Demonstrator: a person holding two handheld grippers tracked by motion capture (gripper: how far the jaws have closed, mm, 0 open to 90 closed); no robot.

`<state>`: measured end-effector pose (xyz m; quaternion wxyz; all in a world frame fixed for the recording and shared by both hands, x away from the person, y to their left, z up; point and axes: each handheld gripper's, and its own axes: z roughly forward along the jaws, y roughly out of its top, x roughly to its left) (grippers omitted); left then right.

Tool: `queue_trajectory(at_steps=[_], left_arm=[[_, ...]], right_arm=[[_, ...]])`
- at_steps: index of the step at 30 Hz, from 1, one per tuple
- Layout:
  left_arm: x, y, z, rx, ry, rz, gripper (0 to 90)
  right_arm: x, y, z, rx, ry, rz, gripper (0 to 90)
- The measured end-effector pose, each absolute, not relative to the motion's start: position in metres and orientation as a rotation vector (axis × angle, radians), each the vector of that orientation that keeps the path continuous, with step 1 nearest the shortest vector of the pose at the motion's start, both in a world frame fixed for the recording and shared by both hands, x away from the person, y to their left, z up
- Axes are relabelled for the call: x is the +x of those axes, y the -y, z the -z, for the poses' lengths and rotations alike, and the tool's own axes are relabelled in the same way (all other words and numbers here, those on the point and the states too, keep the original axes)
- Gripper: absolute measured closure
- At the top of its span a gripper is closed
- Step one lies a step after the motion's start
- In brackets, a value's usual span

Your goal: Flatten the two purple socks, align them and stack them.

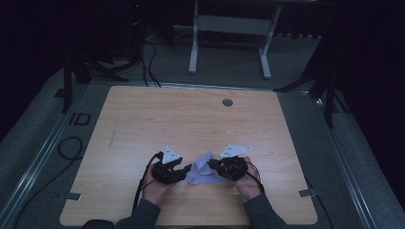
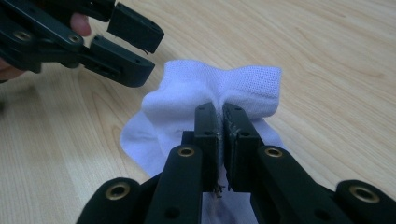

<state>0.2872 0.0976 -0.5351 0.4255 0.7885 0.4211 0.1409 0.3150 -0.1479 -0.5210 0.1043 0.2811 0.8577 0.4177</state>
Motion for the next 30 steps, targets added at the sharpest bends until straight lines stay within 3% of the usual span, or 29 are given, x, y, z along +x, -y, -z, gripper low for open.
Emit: queue_trajectory(at_steps=[9, 24, 30], left_arm=[[0.282, -0.091, 0.523, 1.939, -0.991, -0.315, 52.6], [0.287, -0.078, 0.536, 1.997, -1.006, -0.271, 47.1], [0.285, -0.078, 0.535, 2.024, -1.002, -0.277, 68.8]], right_arm=[[0.314, 0.139, 0.526, 0.798, -2.558, -1.209, 84.8], [0.309, 0.132, 0.529, 0.740, -2.566, -1.233, 84.8], [0.309, 0.130, 0.530, 0.718, -2.584, -1.226, 83.7]])
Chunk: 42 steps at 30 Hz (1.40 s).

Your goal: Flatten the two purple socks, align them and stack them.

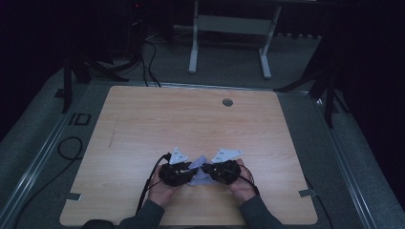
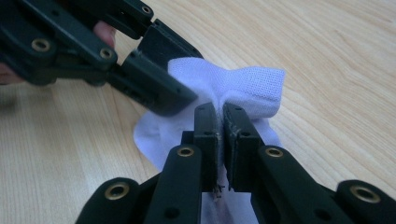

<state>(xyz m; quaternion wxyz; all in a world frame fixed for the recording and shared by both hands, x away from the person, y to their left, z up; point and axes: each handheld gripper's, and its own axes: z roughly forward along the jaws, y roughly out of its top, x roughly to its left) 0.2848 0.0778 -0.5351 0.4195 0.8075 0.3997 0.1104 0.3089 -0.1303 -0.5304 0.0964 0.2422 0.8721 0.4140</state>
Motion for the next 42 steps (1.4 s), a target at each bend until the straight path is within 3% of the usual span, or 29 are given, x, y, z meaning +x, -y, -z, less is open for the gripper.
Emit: queue_trajectory(at_steps=[4, 9, 17, 24, 34, 38, 42], left_arm=[[0.284, -0.078, 0.534, 2.024, -0.990, -0.281, 76.7], [0.283, -0.079, 0.533, 2.027, -0.989, -0.285, 79.7], [0.282, -0.081, 0.531, 2.019, -0.993, -0.287, 80.1], [0.282, -0.082, 0.531, 2.020, -0.997, -0.285, 80.1], [0.282, -0.083, 0.532, 2.017, -1.004, -0.279, 80.0], [0.282, -0.083, 0.532, 2.019, -1.005, -0.278, 80.0], [0.283, -0.082, 0.534, 2.022, -1.008, -0.274, 79.9]], right_arm=[[0.309, 0.131, 0.530, 0.716, -2.587, -1.223, 77.2], [0.307, 0.140, 0.520, 0.714, -2.563, -1.248, 71.2], [0.309, 0.181, 0.501, 0.862, -2.444, -1.213, 70.0], [0.320, 0.211, 0.521, 1.098, -2.451, -1.094, 70.6], [0.327, 0.202, 0.544, 1.158, -2.547, -0.922, 72.8], [0.328, 0.203, 0.544, 1.184, -2.543, -0.922, 87.4], [0.324, 0.204, 0.534, 1.161, -2.508, -0.952, 88.2]])
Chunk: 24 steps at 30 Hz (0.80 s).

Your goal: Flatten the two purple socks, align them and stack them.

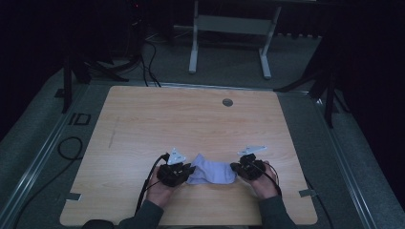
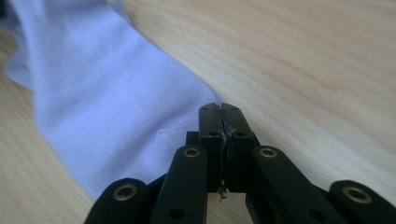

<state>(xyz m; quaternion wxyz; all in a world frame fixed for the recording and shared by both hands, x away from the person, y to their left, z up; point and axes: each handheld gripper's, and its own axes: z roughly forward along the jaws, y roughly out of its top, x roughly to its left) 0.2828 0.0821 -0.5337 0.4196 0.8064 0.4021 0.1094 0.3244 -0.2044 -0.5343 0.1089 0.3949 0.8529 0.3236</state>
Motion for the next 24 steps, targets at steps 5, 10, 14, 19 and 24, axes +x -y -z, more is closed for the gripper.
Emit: queue_trajectory(at_steps=[5, 10, 14, 19, 24], left_arm=[[0.283, -0.082, 0.534, 2.021, -1.012, -0.273, 79.8], [0.282, -0.082, 0.534, 2.024, -1.013, -0.268, 79.7], [0.282, -0.083, 0.535, 2.029, -1.014, -0.262, 79.5], [0.281, -0.085, 0.535, 2.035, -1.018, -0.258, 79.4], [0.281, -0.090, 0.535, 2.041, -1.032, -0.255, 79.1]], right_arm=[[0.322, 0.204, 0.527, 1.153, -2.483, -0.995, 88.1], [0.324, 0.204, 0.530, 1.168, -2.458, -0.984, 88.1], [0.329, 0.205, 0.542, 1.197, -2.443, -0.957, 88.1], [0.330, 0.201, 0.549, 1.181, -2.441, -0.924, 88.1], [0.329, 0.198, 0.551, 1.173, -2.442, -0.907, 88.0]])
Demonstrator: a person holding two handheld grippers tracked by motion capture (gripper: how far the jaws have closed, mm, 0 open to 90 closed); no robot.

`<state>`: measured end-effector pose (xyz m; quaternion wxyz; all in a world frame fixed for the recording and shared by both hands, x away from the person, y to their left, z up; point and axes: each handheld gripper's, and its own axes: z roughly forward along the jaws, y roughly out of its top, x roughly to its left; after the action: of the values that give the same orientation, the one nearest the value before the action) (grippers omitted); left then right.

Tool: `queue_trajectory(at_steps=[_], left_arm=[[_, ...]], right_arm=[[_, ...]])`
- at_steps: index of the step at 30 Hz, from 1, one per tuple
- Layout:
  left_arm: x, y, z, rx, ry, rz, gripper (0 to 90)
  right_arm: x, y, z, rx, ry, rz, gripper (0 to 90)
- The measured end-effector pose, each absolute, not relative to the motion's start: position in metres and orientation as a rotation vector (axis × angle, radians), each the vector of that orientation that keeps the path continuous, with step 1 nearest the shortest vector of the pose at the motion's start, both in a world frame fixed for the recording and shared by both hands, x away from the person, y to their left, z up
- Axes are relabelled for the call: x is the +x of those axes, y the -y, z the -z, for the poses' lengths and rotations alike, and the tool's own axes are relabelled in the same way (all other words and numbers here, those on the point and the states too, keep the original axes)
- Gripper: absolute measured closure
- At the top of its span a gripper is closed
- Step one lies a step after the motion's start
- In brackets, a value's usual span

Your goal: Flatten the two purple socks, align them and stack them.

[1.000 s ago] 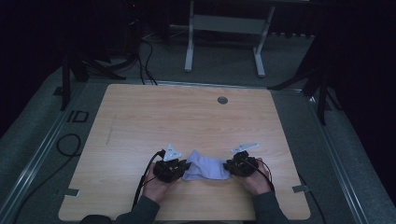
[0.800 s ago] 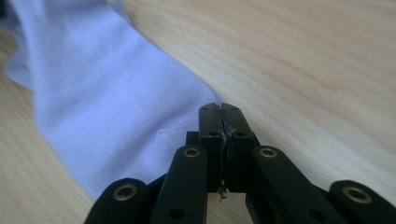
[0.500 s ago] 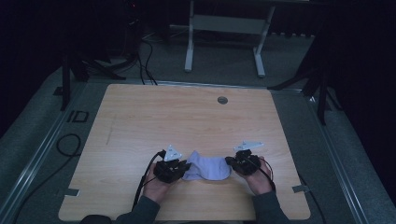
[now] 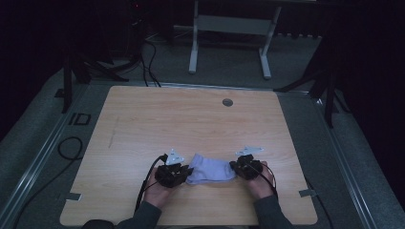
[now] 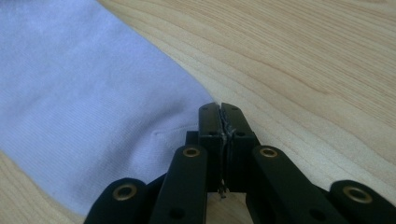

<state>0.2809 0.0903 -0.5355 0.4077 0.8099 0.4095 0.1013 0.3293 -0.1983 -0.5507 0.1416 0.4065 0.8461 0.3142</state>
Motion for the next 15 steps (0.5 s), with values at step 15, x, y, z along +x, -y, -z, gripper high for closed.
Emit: queue_trajectory(at_steps=[15], left_arm=[[0.284, -0.098, 0.547, 2.088, -1.110, -0.233, 75.3]], right_arm=[[0.330, 0.198, 0.551, 1.169, -2.445, -0.911, 87.8]])
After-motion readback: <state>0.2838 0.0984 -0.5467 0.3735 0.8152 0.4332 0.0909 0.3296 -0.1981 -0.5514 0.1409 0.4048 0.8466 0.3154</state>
